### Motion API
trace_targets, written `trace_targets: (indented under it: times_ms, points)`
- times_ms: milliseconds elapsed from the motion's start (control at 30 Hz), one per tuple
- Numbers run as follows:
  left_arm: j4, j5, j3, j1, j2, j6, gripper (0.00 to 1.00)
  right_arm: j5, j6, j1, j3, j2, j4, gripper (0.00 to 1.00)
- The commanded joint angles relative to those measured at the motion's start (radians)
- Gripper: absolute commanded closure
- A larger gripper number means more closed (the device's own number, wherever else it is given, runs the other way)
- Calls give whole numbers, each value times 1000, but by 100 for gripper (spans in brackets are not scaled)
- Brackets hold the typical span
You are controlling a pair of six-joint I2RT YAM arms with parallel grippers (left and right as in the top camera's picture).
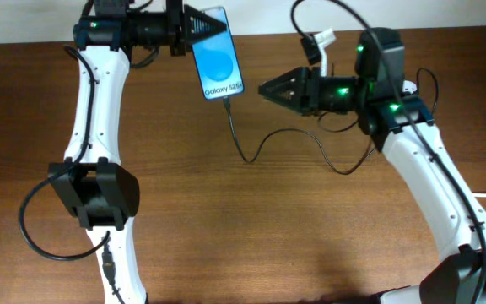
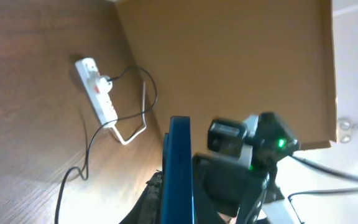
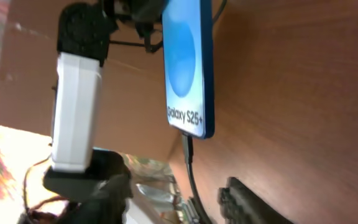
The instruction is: Plug charger to phone and switch on socket
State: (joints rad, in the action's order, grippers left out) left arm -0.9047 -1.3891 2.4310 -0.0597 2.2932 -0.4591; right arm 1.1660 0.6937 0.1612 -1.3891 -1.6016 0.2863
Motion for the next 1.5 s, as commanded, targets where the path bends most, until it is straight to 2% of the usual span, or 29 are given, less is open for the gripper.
trace_targets:
  times_ms: [0, 133, 233, 300, 500, 600, 1067, 1233, 1333, 1467]
  points:
    - [-167, 86, 6, -10, -2, 266, 100, 55, -120, -38, -3, 23, 50, 38]
    - [-463, 476, 6, -41, -2, 431, 100, -76, -261, -62, -3, 23, 232, 23]
    - [-560, 610, 6, -70, -2, 509, 100, -183, -305, -63, -3, 23, 325, 20]
    - [-594, 707, 6, -105, -2, 521, 100, -253, -344, -63, -3, 23, 394, 18]
    - [-575, 724, 5, -153, 56, 519, 100, -325, -376, -63, -3, 23, 470, 18]
    - [-573, 724, 5, -156, 108, 474, 100, -368, -376, -63, -3, 23, 501, 18]
    - [-520, 754, 5, -151, 235, 443, 100, -396, -376, -63, -3, 23, 547, 16]
    - [-501, 795, 5, -146, 254, 391, 100, -396, -376, -62, -3, 23, 549, 16]
    - [-497, 851, 5, -145, 278, 311, 100, -396, -376, -62, -3, 23, 549, 16]
    - [-495, 852, 5, -144, 311, 287, 100, -396, -376, -62, -3, 23, 552, 16]
